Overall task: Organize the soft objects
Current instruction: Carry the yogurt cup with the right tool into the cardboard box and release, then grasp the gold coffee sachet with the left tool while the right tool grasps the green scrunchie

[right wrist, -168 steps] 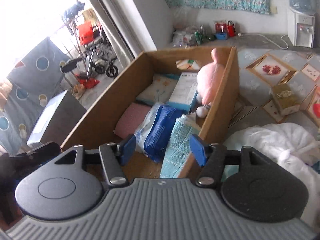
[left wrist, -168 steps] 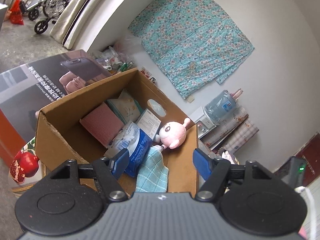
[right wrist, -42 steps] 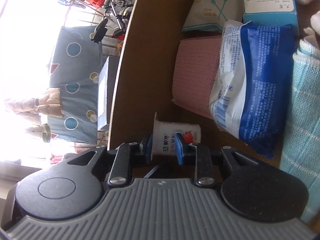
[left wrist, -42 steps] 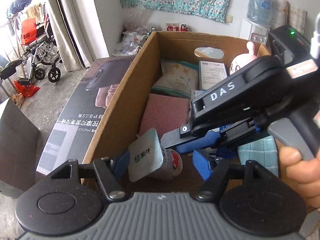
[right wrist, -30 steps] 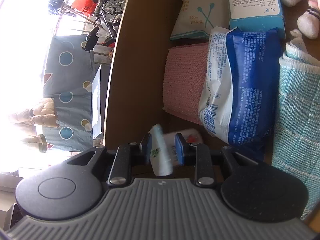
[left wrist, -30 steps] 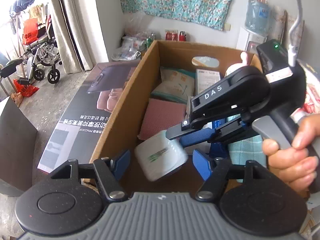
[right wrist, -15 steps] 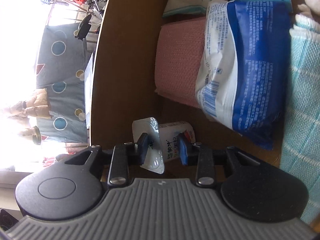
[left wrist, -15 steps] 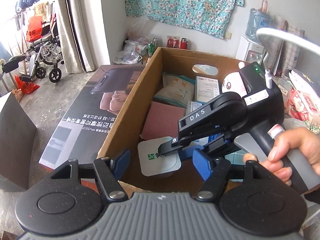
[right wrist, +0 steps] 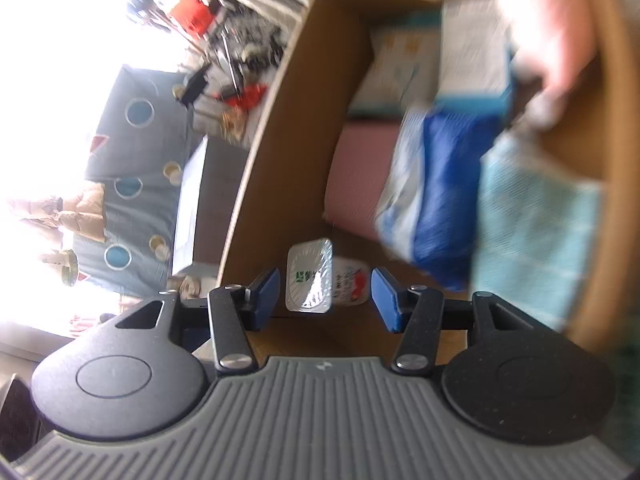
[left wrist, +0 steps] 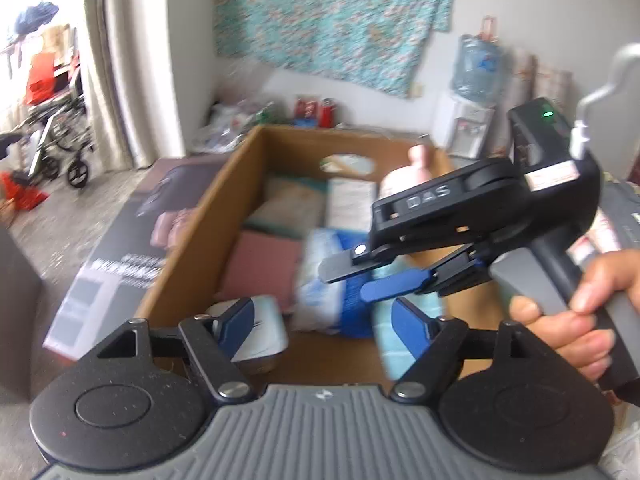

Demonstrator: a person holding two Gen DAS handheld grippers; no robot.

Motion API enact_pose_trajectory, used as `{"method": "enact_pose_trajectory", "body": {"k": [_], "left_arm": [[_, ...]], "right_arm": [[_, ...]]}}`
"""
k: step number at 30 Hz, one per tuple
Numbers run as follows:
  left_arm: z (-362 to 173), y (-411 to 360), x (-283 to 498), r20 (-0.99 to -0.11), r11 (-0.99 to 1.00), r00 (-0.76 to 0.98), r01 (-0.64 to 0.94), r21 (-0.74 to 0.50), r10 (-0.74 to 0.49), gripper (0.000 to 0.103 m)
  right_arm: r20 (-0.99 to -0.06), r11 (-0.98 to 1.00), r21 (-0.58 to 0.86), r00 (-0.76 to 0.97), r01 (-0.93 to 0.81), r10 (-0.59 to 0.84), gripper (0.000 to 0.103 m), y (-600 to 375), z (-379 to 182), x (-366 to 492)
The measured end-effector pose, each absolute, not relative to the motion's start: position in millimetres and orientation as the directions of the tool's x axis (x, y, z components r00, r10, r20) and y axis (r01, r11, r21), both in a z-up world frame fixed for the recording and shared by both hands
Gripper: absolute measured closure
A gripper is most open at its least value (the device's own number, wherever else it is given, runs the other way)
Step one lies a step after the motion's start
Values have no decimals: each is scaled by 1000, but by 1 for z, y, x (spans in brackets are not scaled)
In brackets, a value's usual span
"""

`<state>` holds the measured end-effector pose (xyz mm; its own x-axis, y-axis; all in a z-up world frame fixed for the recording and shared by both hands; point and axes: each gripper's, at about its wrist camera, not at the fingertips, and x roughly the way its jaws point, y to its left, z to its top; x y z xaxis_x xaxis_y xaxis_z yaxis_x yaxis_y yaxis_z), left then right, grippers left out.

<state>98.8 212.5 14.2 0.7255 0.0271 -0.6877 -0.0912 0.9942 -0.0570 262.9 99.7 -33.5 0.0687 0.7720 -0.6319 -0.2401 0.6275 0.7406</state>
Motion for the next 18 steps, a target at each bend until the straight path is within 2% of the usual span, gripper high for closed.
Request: {"method": "enact_pose_trajectory", "body": {"k": [5, 11, 18], "left_arm": [[24, 169, 112, -653, 996, 754, 2, -94, -63, 24], [29, 116, 142, -653, 987, 741, 99, -124, -156, 24], [25, 61, 198, -711, 975, 667, 132, -178, -220, 24]], "right_arm": [[-610, 648, 712, 218, -272, 762, 52, 10, 7, 257], [-616, 740, 619, 422, -263, 666, 49, -109, 42, 237], [-691, 858, 495, 537, -135, 483, 42, -215, 22, 229]]}}
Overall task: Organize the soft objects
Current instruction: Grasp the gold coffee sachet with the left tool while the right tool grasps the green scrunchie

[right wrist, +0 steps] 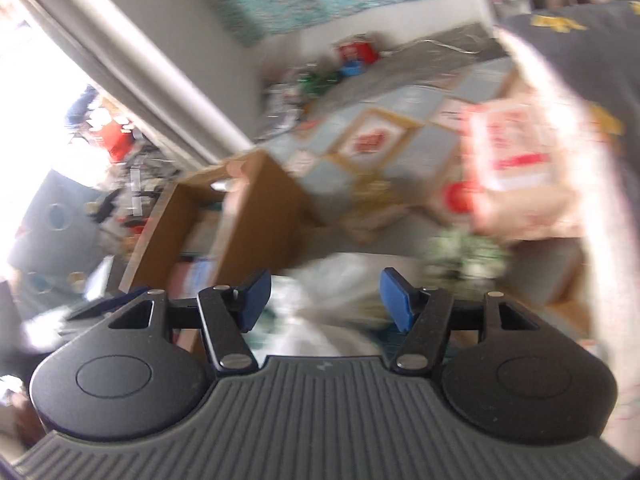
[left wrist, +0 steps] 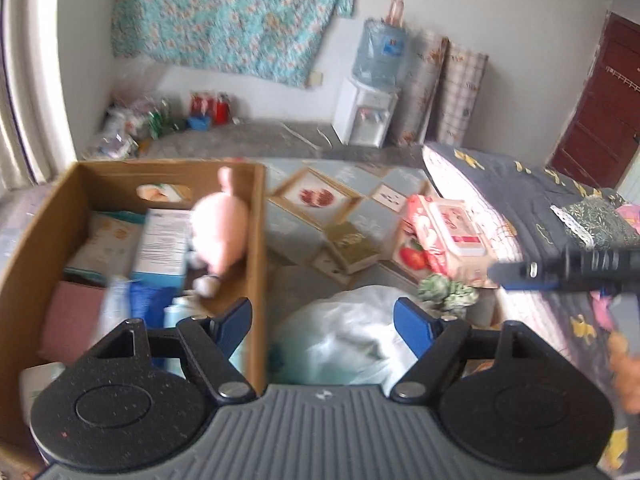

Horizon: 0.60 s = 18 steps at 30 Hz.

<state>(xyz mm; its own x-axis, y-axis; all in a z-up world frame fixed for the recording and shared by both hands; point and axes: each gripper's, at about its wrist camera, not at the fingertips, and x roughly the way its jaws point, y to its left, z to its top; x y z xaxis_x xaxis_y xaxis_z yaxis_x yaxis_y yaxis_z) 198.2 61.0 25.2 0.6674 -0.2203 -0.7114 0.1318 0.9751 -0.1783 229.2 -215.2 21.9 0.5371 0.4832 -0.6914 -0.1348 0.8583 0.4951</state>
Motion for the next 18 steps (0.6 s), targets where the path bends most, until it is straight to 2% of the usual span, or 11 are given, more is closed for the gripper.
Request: {"method": "enact_pose_trajectory", "body": {"k": [3, 9, 18], "left_arm": [[17, 43, 238, -765, 970, 596, 133, -203, -242, 23], [-13, 4, 316, -862, 980, 467, 92, -174, -197, 23], [-78, -31, 414, -932, 989, 338, -28, -147, -129, 22]], "right_arm": [[-737, 895, 437, 534, -91, 414, 40, -233, -2, 236], [-785, 930, 364, 523, -45, 332, 28, -237, -43, 261], [-800, 910, 401, 523, 103, 293, 28, -243, -87, 289]]}}
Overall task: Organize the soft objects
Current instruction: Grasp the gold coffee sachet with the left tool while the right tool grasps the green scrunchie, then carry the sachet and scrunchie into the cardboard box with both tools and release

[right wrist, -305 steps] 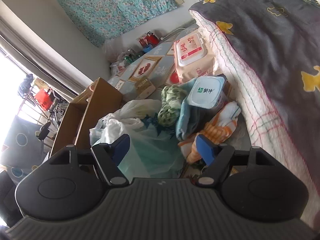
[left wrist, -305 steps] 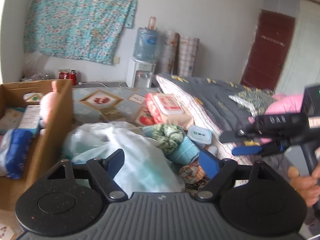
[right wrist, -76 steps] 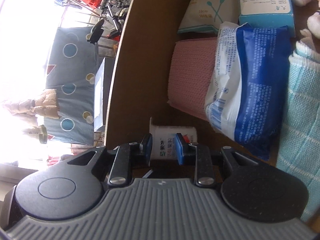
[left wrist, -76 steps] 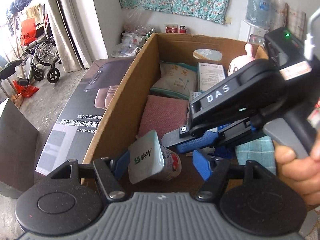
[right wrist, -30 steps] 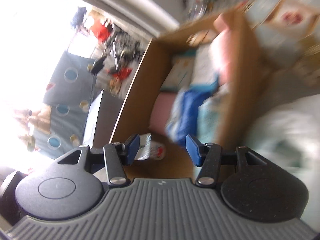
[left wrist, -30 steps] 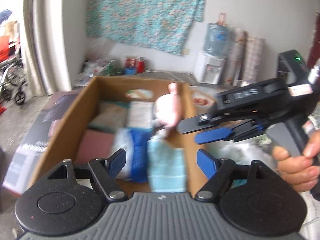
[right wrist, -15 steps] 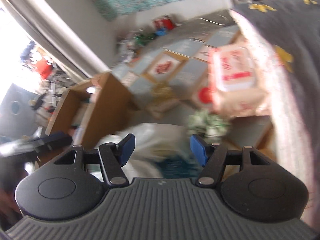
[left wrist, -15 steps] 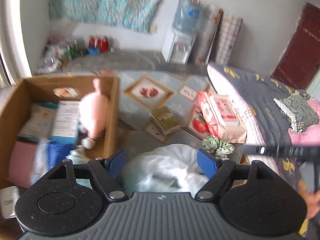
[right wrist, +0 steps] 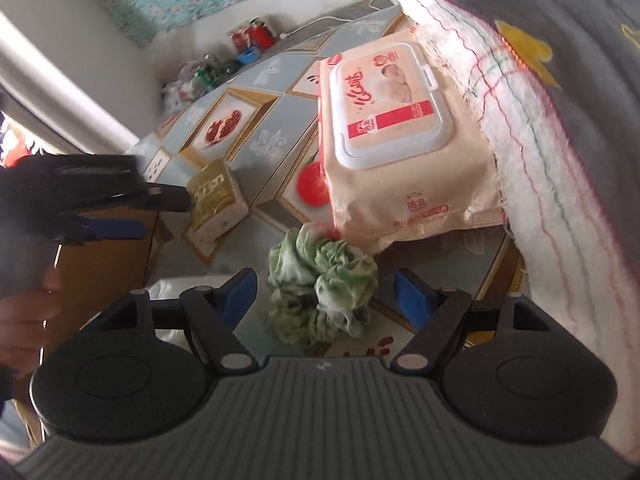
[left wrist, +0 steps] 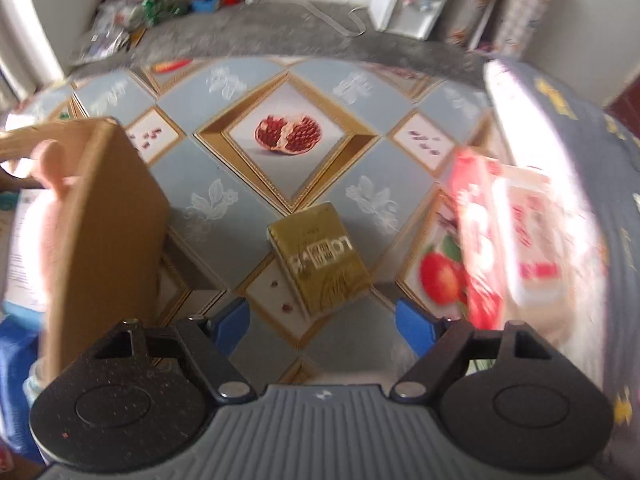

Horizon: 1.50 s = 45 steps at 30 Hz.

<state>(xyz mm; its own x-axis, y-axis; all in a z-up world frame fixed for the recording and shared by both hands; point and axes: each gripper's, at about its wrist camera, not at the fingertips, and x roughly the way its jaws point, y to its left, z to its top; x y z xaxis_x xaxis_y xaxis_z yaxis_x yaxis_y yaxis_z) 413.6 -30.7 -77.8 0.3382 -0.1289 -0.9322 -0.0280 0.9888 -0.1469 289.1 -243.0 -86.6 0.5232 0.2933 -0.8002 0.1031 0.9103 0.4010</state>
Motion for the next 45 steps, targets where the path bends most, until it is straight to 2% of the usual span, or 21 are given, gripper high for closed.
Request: {"method": "enact_pose_trajectory", "body": {"k": [7, 8, 11, 12, 14, 16, 18, 20, 23, 31, 37, 41, 45], "left_arm": [[-124, -44, 458, -962, 994, 267, -70, -88, -66, 22], [-126, -44, 460, -959, 993, 274, -75, -89, -65, 16], [-125, -49, 463, -955, 995, 293, -68, -72, -49, 18], [-125, -51, 463, -954, 996, 296, -63, -59, -38, 19], [-124, -52, 461, -951, 998, 309, -55, -28, -10, 31], [-122, -51, 460, -948, 999, 319, -45, -21, -5, 36], [-121, -47, 459, -945, 998, 327, -47, -38, -21, 37], [-120, -43, 457, -939, 997, 345, -60, -38, -14, 38], [-114, -37, 454, -935, 995, 354, -71, -64, -35, 39], [-49, -20, 419, -888, 987, 443, -32, -156, -126, 39], [22, 18, 358, -818, 979, 546, 23, -201, -181, 39], [61, 65, 298, -762, 982, 623, 53, -183, -176, 38], [75, 113, 240, -738, 989, 661, 39, -145, -135, 38]], "right_arm": [[-802, 926, 362, 543, 110, 249, 28, -226, -105, 293], [-804, 929, 353, 544, 112, 239, 28, -224, -108, 293], [-796, 937, 337, 561, 96, 229, 30, -221, -114, 293], [-796, 945, 314, 567, 89, 211, 33, -218, -115, 293], [-795, 954, 291, 574, 75, 197, 48, -215, -115, 293], [-795, 960, 273, 577, 66, 187, 55, -214, -116, 294], [-795, 964, 259, 579, 58, 179, 63, -215, -117, 295], [-793, 961, 271, 577, 51, 193, 77, -219, -118, 295], [-786, 940, 336, 568, 62, 243, 87, -228, -117, 294], [-745, 905, 418, 601, 83, 289, 90, -241, -91, 271], [-702, 906, 419, 655, 61, 280, 90, -246, -59, 247], [-656, 895, 446, 682, 4, 323, 90, -242, -29, 230], [-598, 859, 503, 679, -95, 425, 90, -220, 1, 215]]}}
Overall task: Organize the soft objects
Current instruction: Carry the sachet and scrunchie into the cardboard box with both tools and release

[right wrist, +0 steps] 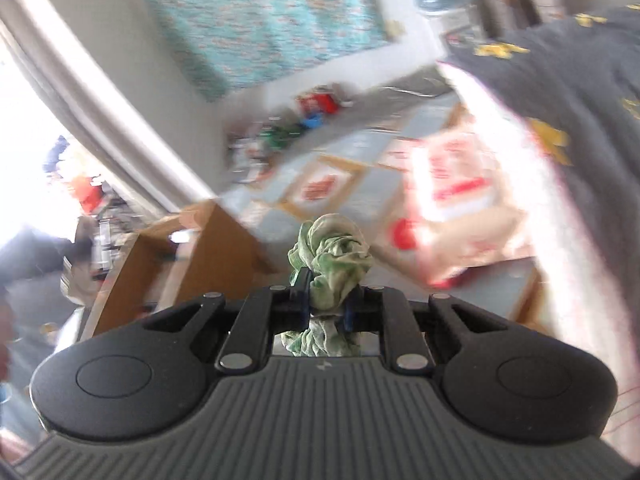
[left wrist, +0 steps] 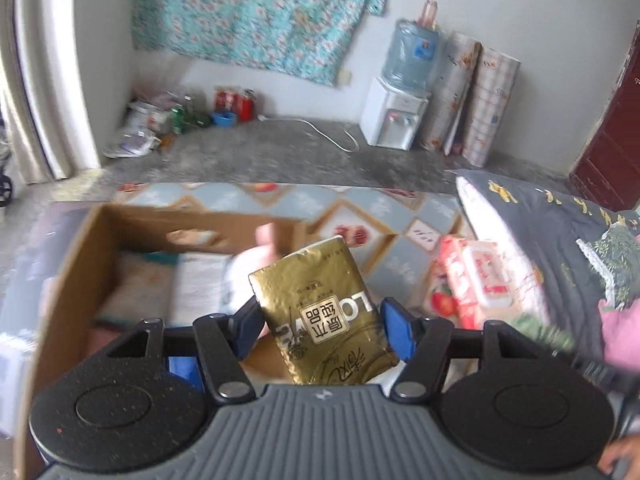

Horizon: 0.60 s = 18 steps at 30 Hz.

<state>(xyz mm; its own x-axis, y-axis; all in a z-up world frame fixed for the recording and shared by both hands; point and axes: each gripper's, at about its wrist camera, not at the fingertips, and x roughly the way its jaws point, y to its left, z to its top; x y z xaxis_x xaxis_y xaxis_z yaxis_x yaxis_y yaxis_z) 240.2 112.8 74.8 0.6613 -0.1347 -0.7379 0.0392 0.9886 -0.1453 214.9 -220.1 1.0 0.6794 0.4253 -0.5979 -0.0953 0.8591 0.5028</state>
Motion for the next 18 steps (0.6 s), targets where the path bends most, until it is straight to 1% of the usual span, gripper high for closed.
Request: {"method": "enact_pose_trajectory", "body": {"k": [3, 6, 9, 13, 16, 18], "left_arm": [[64, 140, 205, -753, 993, 649, 40, -110, -110, 38], [42, 160, 182, -783, 997, 617, 29, -75, -77, 38], [14, 180, 171, -816, 997, 574, 10, -77, -68, 38], [-22, 193, 167, -855, 998, 516, -14, -66, -49, 38], [-41, 206, 163, -874, 998, 484, -13, -68, -53, 38], [-50, 211, 164, -879, 999, 477, -13, -40, -29, 38]], "right_arm": [[-563, 828, 527, 652, -191, 508, 90, -188, 23, 207], [-540, 784, 556, 598, -275, 593, 90, -147, 38, 201], [-531, 738, 580, 528, -344, 663, 89, -105, 46, 196], [-546, 695, 598, 432, -401, 718, 89, -49, 47, 192], [-580, 682, 601, 361, -416, 731, 89, -9, 40, 191], [-606, 685, 591, 326, -427, 726, 88, 14, 36, 192]]}}
